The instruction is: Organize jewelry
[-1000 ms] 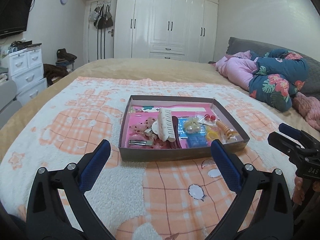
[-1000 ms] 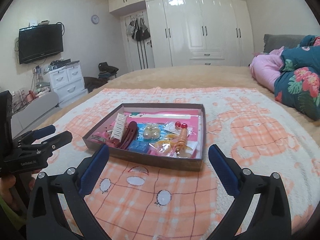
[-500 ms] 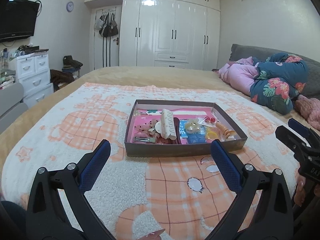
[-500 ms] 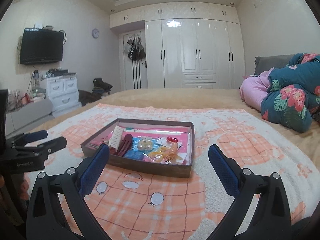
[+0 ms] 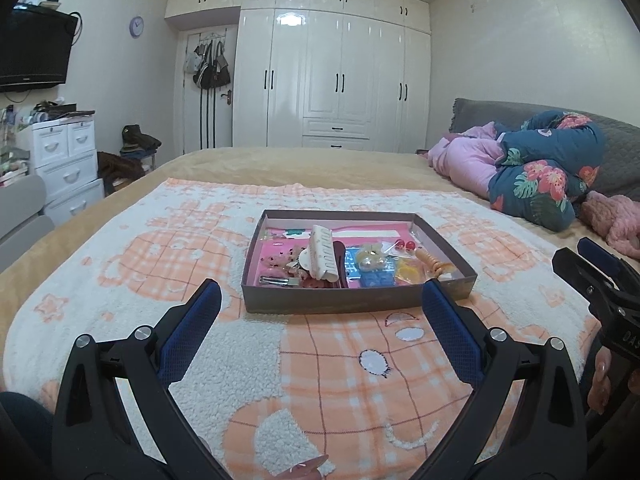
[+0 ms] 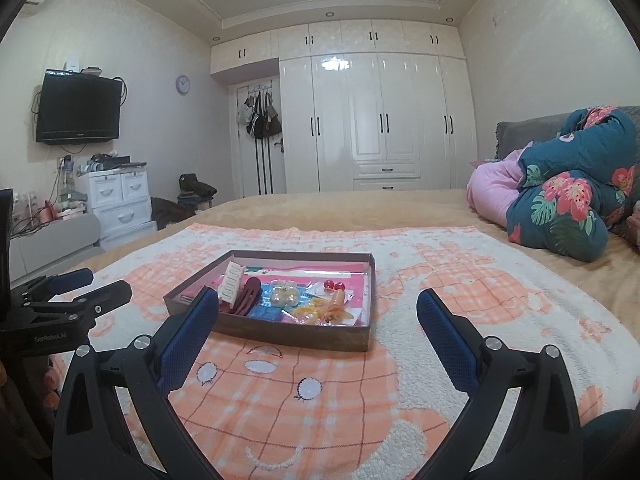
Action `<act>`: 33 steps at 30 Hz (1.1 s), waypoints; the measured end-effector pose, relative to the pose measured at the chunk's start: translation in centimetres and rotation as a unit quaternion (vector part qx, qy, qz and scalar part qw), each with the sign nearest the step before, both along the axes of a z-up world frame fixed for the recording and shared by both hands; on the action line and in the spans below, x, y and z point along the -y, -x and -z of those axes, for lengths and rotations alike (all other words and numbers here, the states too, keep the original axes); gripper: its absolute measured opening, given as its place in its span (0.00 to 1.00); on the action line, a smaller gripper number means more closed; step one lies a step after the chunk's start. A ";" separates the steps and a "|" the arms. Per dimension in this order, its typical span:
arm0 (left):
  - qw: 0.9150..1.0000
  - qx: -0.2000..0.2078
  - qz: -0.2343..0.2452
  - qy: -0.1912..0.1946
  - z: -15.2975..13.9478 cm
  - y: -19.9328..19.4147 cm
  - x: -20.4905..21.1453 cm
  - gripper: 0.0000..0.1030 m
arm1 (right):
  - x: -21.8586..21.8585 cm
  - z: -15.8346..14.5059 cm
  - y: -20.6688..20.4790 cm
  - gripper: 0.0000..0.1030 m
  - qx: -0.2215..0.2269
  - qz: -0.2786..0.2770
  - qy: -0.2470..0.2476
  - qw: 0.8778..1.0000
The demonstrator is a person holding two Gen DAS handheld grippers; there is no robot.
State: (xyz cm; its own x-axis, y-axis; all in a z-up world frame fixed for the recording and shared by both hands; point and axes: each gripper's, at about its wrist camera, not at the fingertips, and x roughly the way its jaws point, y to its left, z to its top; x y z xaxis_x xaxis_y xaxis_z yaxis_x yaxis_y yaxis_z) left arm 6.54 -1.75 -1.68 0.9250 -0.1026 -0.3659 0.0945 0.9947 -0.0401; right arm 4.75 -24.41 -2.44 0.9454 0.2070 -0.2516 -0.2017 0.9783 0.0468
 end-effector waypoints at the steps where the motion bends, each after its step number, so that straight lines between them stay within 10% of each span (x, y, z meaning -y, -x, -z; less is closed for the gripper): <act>1: 1.000 0.001 0.000 0.001 0.0 0.0 0.0 0.89 | 0.0 0.0 0.1 0.94 0.004 0.000 0.002 1.000; 33: 1.000 0.003 -0.008 0.004 0.2 -0.2 -0.4 0.89 | -0.6 0.8 -0.4 0.94 -0.006 -0.002 0.011 1.000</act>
State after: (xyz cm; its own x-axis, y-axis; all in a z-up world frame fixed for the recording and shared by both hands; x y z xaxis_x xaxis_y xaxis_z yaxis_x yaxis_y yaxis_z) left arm 6.75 -1.39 -1.85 0.9287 -0.0915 -0.3595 0.0798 0.9957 -0.0475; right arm 5.18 -23.83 -3.21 0.9414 0.2052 -0.2678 -0.2052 0.9783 0.0283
